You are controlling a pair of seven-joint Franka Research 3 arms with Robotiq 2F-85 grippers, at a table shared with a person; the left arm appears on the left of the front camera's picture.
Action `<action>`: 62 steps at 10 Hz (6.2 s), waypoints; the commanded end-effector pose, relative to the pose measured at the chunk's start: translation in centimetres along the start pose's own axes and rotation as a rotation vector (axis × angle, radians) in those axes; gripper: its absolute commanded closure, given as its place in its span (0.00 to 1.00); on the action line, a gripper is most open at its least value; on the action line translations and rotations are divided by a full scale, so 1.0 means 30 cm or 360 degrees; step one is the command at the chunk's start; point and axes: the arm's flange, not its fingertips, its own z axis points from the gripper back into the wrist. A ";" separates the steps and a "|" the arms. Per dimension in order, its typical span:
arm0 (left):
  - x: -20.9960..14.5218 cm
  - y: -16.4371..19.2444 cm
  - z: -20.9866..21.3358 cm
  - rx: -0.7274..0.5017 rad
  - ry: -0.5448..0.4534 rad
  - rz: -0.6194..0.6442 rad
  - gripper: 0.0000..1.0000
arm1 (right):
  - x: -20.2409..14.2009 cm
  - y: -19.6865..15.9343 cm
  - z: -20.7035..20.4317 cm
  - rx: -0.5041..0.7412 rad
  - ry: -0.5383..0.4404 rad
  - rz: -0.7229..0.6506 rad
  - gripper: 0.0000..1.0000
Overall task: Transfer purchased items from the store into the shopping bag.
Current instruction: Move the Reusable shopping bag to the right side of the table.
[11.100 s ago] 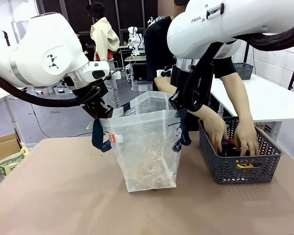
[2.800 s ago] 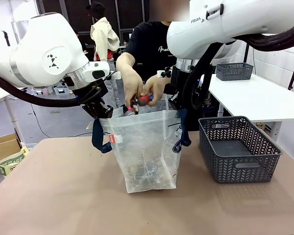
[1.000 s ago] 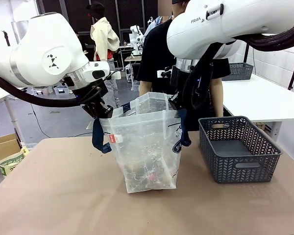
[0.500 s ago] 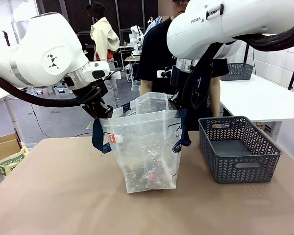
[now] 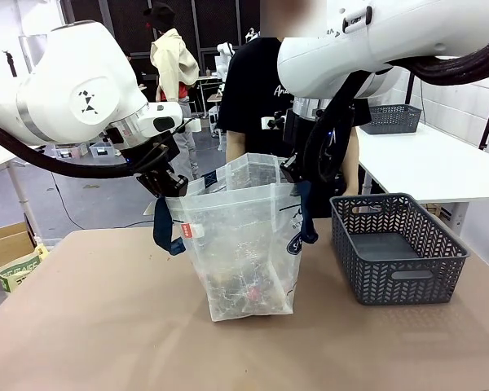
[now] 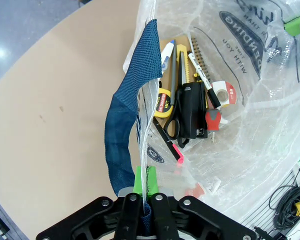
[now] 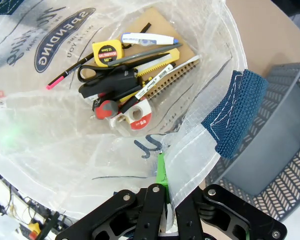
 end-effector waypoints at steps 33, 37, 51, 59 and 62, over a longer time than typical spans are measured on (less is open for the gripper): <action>0.106 -0.094 0.017 -0.0014 -0.0222 -0.0091 1.00 | 0.169 0.004 0.029 0.0209 0.0043 -0.0860 1.00; 0.146 -0.132 -0.003 -0.0058 -0.0264 -0.0014 1.00 | 0.237 0.003 0.006 0.0238 0.0045 -0.0932 1.00; 0.198 -0.196 -0.041 -0.0130 -0.0317 -0.0178 1.00 | 0.313 0.034 -0.035 0.0307 0.0058 -0.1011 1.00; 0.202 -0.192 -0.049 -0.0261 -0.0410 -0.0167 0.00 | 0.336 0.032 -0.062 0.0317 0.0087 -0.0995 1.00; 0.201 -0.188 -0.047 -0.0309 -0.0448 -0.0157 0.00 | 0.344 0.031 -0.066 0.0323 0.0094 -0.0998 1.00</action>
